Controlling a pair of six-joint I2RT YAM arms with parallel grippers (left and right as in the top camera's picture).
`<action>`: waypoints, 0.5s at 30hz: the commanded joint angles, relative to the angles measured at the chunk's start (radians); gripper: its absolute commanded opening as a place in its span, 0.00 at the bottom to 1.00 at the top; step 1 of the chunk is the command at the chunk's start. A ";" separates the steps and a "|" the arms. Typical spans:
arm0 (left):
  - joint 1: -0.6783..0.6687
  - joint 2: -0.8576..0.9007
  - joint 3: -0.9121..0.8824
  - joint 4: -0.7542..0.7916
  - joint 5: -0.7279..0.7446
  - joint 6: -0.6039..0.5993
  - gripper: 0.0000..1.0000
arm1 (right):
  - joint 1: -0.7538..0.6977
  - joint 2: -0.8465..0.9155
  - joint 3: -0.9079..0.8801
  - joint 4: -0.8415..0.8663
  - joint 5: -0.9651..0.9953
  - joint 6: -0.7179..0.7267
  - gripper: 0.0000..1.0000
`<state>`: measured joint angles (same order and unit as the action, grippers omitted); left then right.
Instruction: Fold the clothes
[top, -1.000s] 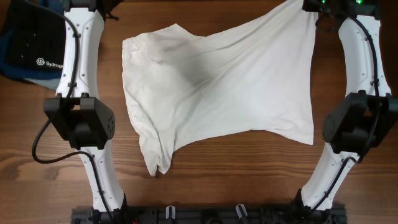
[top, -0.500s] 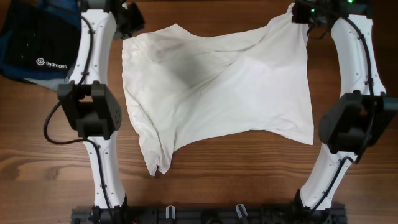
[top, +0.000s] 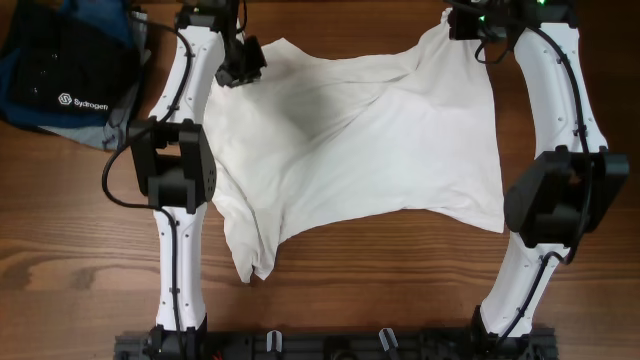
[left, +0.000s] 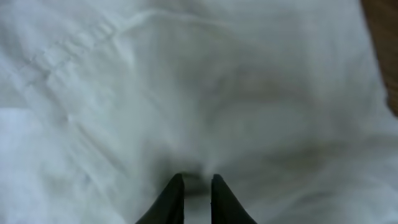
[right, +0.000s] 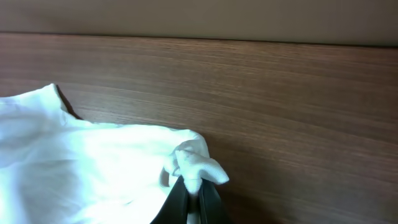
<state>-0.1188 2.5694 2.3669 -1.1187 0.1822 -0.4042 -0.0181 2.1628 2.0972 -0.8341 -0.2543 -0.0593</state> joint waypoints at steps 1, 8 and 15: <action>0.040 0.018 0.001 0.014 -0.034 0.000 0.10 | -0.002 -0.020 0.017 -0.002 -0.016 -0.027 0.05; 0.085 0.018 0.001 0.036 -0.034 0.001 0.27 | -0.002 -0.020 0.017 -0.001 -0.016 -0.027 0.04; 0.088 0.018 0.001 0.070 -0.034 0.001 0.35 | -0.002 -0.020 0.017 0.000 -0.016 -0.028 0.04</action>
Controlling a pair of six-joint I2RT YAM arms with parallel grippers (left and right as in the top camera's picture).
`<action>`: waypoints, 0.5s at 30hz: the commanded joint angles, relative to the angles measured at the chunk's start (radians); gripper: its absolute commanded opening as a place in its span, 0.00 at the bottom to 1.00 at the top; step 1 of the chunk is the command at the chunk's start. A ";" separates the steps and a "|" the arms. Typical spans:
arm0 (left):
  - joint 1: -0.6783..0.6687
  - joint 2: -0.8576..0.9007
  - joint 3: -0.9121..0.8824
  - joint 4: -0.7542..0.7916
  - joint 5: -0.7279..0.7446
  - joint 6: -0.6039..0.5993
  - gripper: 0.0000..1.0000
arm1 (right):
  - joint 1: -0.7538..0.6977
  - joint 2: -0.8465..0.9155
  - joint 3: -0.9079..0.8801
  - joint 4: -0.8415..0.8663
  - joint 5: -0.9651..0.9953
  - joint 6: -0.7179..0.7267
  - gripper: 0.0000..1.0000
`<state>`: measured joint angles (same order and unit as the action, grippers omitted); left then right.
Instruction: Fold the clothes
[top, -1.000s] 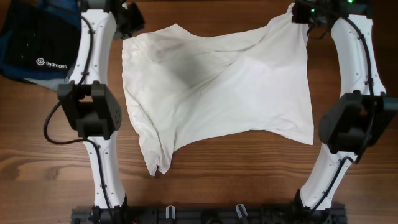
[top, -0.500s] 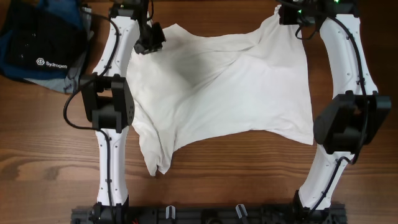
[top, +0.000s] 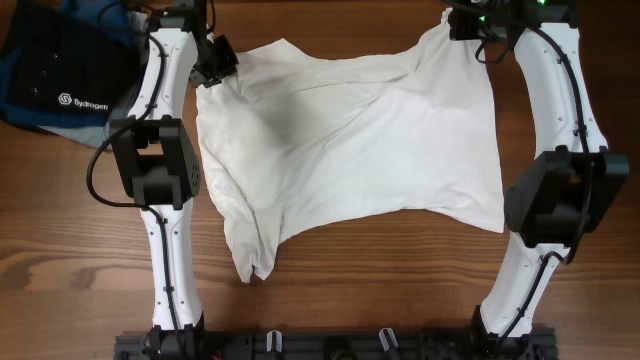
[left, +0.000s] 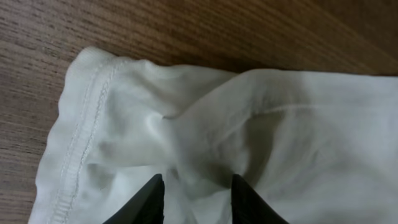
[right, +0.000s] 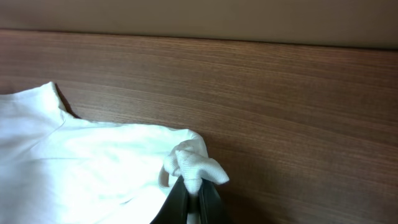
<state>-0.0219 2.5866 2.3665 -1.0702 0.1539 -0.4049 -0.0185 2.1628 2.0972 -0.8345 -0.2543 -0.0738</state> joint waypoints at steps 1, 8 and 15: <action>-0.010 0.000 0.001 0.031 -0.005 0.001 0.34 | -0.002 -0.020 0.017 0.000 -0.016 -0.014 0.04; -0.038 0.000 0.001 0.077 -0.006 0.001 0.32 | -0.002 -0.020 0.017 0.002 -0.016 -0.031 0.04; -0.048 0.000 0.001 0.094 -0.005 0.001 0.31 | -0.002 -0.020 0.017 0.003 -0.016 -0.032 0.04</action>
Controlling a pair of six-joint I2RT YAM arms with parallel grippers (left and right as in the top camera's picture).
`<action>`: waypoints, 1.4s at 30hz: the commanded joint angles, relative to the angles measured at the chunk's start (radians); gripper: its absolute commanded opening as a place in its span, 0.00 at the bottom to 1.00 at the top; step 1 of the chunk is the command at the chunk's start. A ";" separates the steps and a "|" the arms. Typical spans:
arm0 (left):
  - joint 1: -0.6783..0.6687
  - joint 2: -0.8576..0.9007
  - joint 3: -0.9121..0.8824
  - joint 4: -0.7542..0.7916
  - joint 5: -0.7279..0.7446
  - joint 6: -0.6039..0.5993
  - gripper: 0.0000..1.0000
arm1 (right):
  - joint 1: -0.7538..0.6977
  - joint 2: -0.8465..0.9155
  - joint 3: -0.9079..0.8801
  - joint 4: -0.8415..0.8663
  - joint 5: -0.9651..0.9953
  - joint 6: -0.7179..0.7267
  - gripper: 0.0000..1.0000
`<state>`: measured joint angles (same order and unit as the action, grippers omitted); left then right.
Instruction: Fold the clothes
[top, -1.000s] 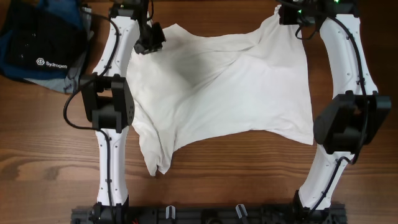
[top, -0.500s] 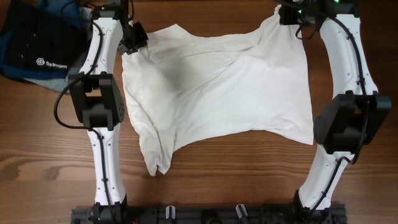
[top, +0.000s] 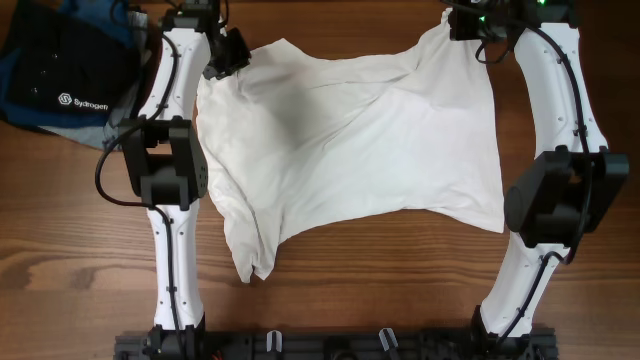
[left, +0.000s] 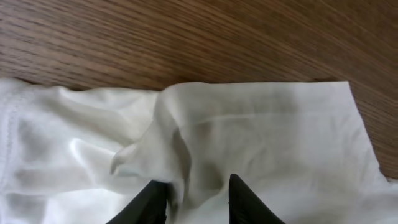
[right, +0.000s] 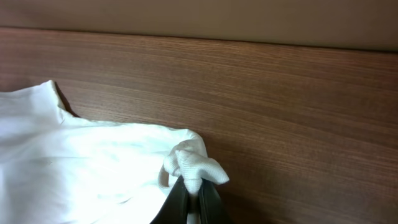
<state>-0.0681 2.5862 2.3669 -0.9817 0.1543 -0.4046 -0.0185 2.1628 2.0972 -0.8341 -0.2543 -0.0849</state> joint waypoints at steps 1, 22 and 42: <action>-0.002 0.001 0.001 0.006 -0.006 0.001 0.28 | -0.002 -0.020 0.017 0.003 -0.016 -0.020 0.04; 0.027 -0.020 0.001 -0.069 0.094 -0.064 0.25 | -0.002 -0.020 0.017 -0.001 -0.001 -0.032 0.04; 0.015 -0.098 0.001 0.003 0.104 -0.068 0.33 | -0.002 -0.019 0.017 -0.011 -0.009 -0.027 0.04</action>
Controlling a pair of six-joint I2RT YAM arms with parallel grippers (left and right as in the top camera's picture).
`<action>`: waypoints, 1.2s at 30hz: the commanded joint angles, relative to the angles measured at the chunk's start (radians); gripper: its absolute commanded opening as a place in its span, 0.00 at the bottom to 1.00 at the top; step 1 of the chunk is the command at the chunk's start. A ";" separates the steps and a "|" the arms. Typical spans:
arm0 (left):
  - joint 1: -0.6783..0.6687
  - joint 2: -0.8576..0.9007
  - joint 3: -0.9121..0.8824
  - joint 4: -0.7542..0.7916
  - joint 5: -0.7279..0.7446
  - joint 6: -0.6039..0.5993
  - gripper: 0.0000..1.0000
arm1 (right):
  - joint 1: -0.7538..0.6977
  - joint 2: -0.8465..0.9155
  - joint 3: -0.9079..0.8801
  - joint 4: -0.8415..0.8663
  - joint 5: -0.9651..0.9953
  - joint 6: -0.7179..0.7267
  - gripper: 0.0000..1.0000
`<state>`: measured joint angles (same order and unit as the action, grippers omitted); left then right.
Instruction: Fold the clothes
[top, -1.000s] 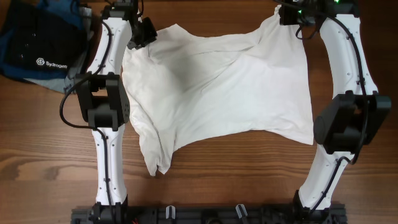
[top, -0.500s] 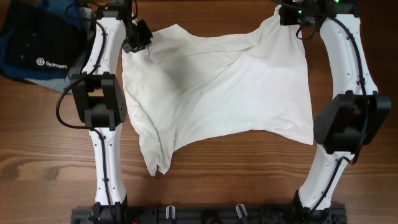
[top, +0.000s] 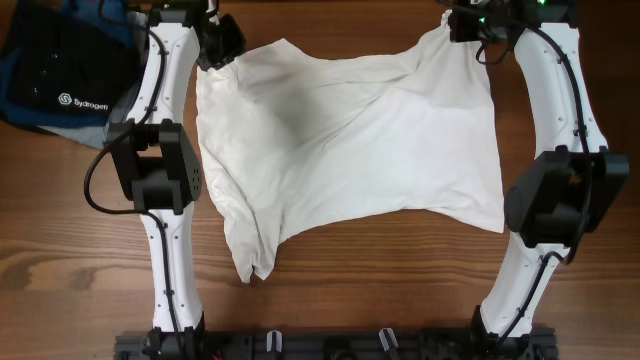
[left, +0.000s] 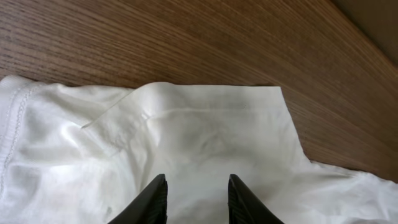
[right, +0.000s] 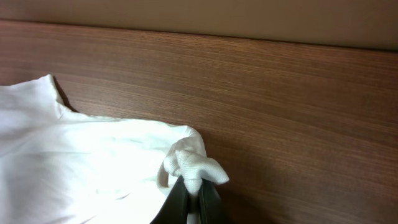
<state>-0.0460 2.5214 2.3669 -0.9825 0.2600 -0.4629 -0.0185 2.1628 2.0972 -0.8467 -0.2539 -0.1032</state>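
A white garment (top: 350, 140) lies spread on the wooden table, with a loose tail hanging toward the front left. My left gripper (top: 222, 42) hovers over its far left corner. In the left wrist view that gripper (left: 198, 186) is open, and the flat, hemmed corner of the garment (left: 211, 118) lies below and ahead of the fingers (left: 155, 199). My right gripper (top: 462, 25) is at the far right corner. In the right wrist view it (right: 194, 193) is shut on a bunched tip of the white garment (right: 193, 163).
A dark blue and black pile of fabric printed "Sydrogen" (top: 60, 60) lies at the far left corner of the table. A black rail (top: 330, 345) runs along the front edge. Bare wood (right: 298, 112) lies beyond the garment's far edge.
My left gripper, still open, has moved slightly farther back; a flat cloth corner now lies under it where a raised fold was. The right gripper keeps the same hold.
At first my left gripper was nearly shut, low on the cloth inward of the far left corner. Then it stood open over the hemmed left edge, then over a raised fold, and now over the flattened corner. My right gripper held the far right corner throughout.
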 joint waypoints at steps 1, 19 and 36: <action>-0.007 -0.032 0.001 0.006 -0.016 -0.009 0.34 | -0.002 -0.019 0.017 0.002 -0.009 -0.008 0.04; -0.042 0.094 0.001 0.028 -0.052 -0.016 0.34 | -0.002 -0.020 0.017 -0.015 -0.009 -0.001 0.04; -0.042 0.111 0.001 -0.032 -0.124 0.033 0.04 | -0.002 -0.019 0.017 -0.028 -0.018 -0.001 0.04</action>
<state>-0.0917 2.6205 2.3669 -1.0134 0.1707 -0.4461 -0.0185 2.1628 2.0972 -0.8753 -0.2543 -0.1028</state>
